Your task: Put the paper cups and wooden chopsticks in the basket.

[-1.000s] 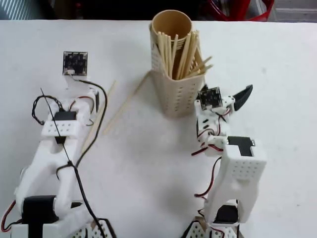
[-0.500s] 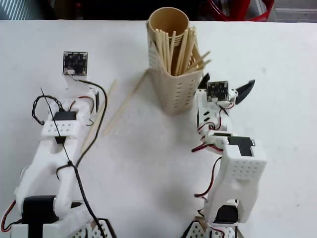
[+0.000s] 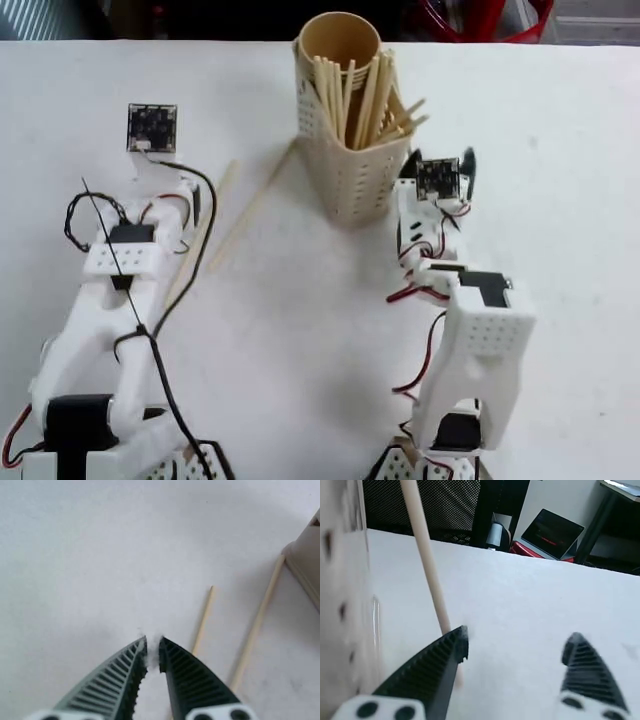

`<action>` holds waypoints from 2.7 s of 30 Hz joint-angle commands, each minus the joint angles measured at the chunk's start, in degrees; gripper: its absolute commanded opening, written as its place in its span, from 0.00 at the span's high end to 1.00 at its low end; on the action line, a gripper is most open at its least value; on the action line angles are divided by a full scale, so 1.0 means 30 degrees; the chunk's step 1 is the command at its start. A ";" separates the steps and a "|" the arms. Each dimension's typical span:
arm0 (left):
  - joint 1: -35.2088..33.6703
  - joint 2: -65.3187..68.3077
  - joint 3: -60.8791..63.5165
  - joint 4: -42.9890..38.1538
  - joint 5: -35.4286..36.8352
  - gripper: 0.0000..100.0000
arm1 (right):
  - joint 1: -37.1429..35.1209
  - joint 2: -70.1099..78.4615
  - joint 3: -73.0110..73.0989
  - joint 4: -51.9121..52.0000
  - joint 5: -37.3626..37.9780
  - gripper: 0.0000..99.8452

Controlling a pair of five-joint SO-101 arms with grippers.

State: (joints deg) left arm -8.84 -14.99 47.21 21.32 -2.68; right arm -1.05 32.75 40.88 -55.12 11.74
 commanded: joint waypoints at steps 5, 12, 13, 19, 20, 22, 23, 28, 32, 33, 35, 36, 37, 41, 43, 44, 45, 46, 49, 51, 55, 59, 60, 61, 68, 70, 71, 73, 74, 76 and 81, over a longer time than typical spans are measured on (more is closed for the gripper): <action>0.0015 -0.0073 -0.0205 -0.0527 -0.0117 0.93 | 0.2505 0.0806 -0.1817 -0.2505 0.1114 0.99; 0.0015 -0.0073 -0.0205 -0.0527 -0.0117 0.93 | 0.4352 0.0864 -0.1934 -0.2535 0.1055 0.98; 0.0015 -0.0073 -0.0205 -0.0527 -0.0117 0.93 | 0.4586 0.0835 -0.1788 -0.2799 0.1055 0.98; 0.0015 -0.0073 -0.0322 -0.0527 -0.0117 0.93 | 0.4586 -0.0484 0.5040 -0.8659 0.0674 0.98; 0.0015 -0.0073 -0.0322 -0.0557 -0.0117 0.93 | 0.4381 -0.1070 0.6359 -0.9304 0.0293 0.98; 0.0015 -0.0073 -0.0322 -0.0645 -0.0117 0.93 | 0.4176 -0.2505 0.8029 -0.9744 0.0000 0.98; 0.0015 -0.0073 -0.0234 -0.0850 -0.0117 0.93 | 0.4147 -0.3326 0.8469 -0.9451 0.0000 0.98; 0.0015 -0.0073 -0.0147 -0.1055 -0.0117 0.93 | 0.4059 -0.8103 0.8850 -0.2212 0.0000 0.98; -0.0015 -0.0073 -0.0147 -0.0879 -0.0381 0.93 | 0.3473 -1.3582 0.8527 0.9275 -0.0059 0.98; 0.0044 -0.0073 -0.0176 -0.0674 -0.0967 0.93 | 0.3473 -1.5165 0.8234 1.2821 -0.0088 0.98; 0.0777 -0.0073 -0.0674 0.0645 -0.2403 0.93 | 0.3502 -1.8359 0.7297 1.9941 -0.0029 0.98; 0.1304 -0.0044 -0.1143 0.1729 -0.2930 0.93 | 0.3560 -1.9971 0.6652 2.3370 0.0000 0.98; 0.1861 0.0044 -0.1700 0.2989 -0.3106 0.93 | 0.3619 -2.1407 0.5919 2.6447 0.0000 0.98; 0.2564 0.2476 -0.5128 0.7473 -0.3136 0.93 | 0.3941 -2.6037 0.4484 3.3832 0.0029 0.98; 0.2564 0.4645 -0.7355 0.9495 -0.3136 0.93 | 0.4088 -2.7678 0.4513 3.5619 0.0469 0.98; 0.2623 0.5875 -0.8586 1.0579 -0.3136 0.92 | 0.4205 -2.8293 0.4571 3.6527 0.1231 0.98; 0.2711 0.7048 -0.9846 1.1692 -0.3077 0.90 | 0.4264 -2.8762 0.4630 3.7348 0.2168 0.98; 0.2711 0.8220 -1.1077 1.2659 -0.3048 0.88 | 0.4322 -2.9114 0.4659 3.8022 0.2901 0.98; 0.2564 1.1179 -1.4212 1.4418 -0.3048 0.85 | 0.5114 -2.9758 0.5597 3.8842 0.4220 0.98; 0.2593 1.2645 -1.5736 1.5033 -0.3077 0.86 | 0.5758 -3.0081 0.6564 3.8491 0.4630 0.98; 0.2711 1.3875 -1.7612 1.5560 -0.3048 0.87 | 0.7223 -3.0725 0.8440 3.7670 0.5509 0.98; 0.2828 1.4608 -1.8256 1.5502 -0.3048 0.87 | 0.7780 -3.1780 1.0432 3.6908 0.5685 0.98; 0.2974 1.4725 -1.8374 1.5619 -0.3048 0.87 | 0.7780 -3.2161 1.0872 3.6879 0.5685 0.98; 0.3033 1.4784 -1.8374 1.5648 -0.3048 0.87 | 0.7780 -3.2601 1.1282 3.6879 0.5685 0.98; 0.3531 1.3905 -1.8256 1.6205 -0.2491 0.87 | 0.7780 -3.6791 1.4300 3.6938 0.5685 0.98; 0.3619 1.3788 -1.8168 1.6264 -0.2403 0.87 | 0.7780 -3.8168 1.5326 3.6938 0.5685 0.98; 0.3619 1.3641 -1.8168 1.6293 -0.2403 0.87 | 0.7780 -3.8842 1.5912 3.6938 0.5685 0.98; 0.3502 1.3231 -1.8110 1.6293 -0.2374 0.87 | 0.7780 -4.0190 1.6821 3.6967 0.5597 0.98; 0.3473 1.2996 -1.8110 1.6293 -0.2374 0.87 | 0.7810 -4.0835 1.7231 3.6996 0.5568 0.98; 0.3473 1.2615 -1.8051 1.6293 -0.2344 0.87 | 0.7810 -4.2125 1.7993 3.7524 0.5568 0.98; 0.4059 1.2498 -1.6615 1.5297 -0.2520 0.87 | 0.7810 -4.5260 1.8696 4.0396 0.5538 0.98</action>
State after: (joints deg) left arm 1.54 25.54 -4.40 69.58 -9.89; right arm 21.63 -98.24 96.35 61.10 28.35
